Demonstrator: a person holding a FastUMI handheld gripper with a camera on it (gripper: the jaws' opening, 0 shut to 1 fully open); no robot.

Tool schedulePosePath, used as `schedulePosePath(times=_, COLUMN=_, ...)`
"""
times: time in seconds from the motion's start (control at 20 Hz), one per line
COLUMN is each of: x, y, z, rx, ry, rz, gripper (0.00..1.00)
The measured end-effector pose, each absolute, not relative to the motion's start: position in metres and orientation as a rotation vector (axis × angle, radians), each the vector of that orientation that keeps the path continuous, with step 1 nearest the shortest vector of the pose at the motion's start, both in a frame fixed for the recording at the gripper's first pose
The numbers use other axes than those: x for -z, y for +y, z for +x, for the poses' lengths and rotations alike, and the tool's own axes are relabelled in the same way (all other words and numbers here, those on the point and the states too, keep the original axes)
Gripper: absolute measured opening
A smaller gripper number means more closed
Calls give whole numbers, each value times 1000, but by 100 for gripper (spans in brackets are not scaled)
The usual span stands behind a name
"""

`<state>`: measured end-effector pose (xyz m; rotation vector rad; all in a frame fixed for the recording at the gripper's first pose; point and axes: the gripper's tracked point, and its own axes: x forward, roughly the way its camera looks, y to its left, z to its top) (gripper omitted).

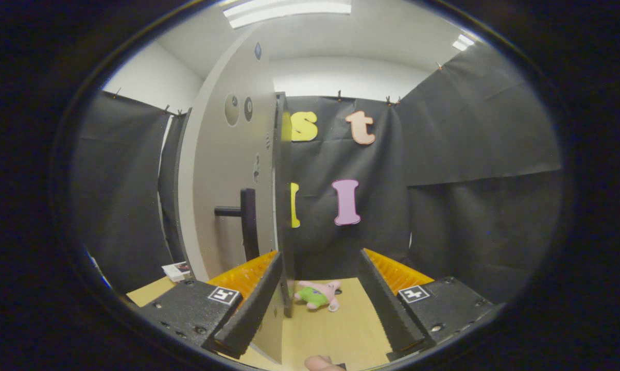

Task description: Open the shoe cabinet door, grab the shoes and put them into the shoe cabinet, then close the shoe cabinet door.

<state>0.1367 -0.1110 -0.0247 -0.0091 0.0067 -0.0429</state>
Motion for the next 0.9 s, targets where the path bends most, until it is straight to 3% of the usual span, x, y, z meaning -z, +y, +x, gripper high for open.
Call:
schedulePosePath(times=0.05, x=24, y=-111, z=138, rx=47, ry=6, rz=-37, gripper=95)
schedulePosePath(times=0.25, x=23, y=-86, z=133, rx=63, ry=-9, rz=-89, gripper=95)
schedulePosePath(times=0.65, x=31, y=3, z=142, rx=-79, ry=0, rz=-92, gripper=94)
schedulePosePath(times=0.9, x=34, y=42, z=154, rx=-89, ry=8, rz=-77, gripper=94)
